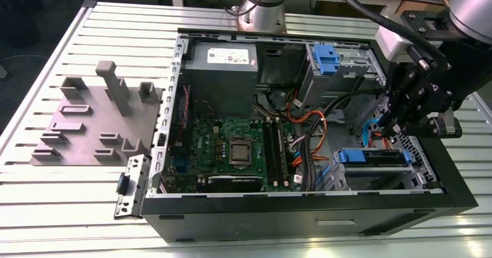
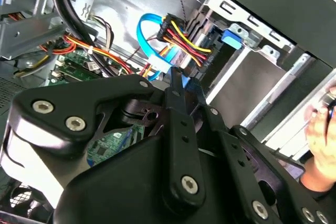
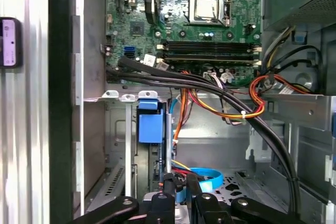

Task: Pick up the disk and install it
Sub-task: 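Insert the second disk wire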

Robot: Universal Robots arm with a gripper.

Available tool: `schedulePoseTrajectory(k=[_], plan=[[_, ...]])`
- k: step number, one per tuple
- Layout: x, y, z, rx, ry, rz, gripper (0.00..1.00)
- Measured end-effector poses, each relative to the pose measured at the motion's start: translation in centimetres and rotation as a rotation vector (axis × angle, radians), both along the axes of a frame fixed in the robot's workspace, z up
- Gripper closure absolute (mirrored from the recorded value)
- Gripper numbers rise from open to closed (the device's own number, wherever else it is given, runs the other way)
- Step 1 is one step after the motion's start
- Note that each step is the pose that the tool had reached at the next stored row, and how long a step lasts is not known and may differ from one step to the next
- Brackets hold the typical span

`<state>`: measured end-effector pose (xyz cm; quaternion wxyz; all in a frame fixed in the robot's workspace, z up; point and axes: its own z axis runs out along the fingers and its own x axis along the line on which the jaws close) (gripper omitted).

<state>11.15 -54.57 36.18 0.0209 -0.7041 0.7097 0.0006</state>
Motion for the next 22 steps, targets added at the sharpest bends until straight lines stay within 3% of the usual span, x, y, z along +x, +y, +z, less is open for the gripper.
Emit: schedulePoseTrajectory(k=[5,12,14,15,22], plan=[[0.00,0.00,-0.26,0.0001,0.0000,0.000,0.76],[0.00,0.01,-0.73,-0.0057,0.0000,0.000,0.76],[0.00,0.01,-0.78,-0.0075,0.0000,0.000,0.78],[0.00,0.01,-0.78,-0.0079,0.0000,0.000,0.84],[-0.02,-0.02,-0.83,-0.0079,0.0000,0.000,0.84]])
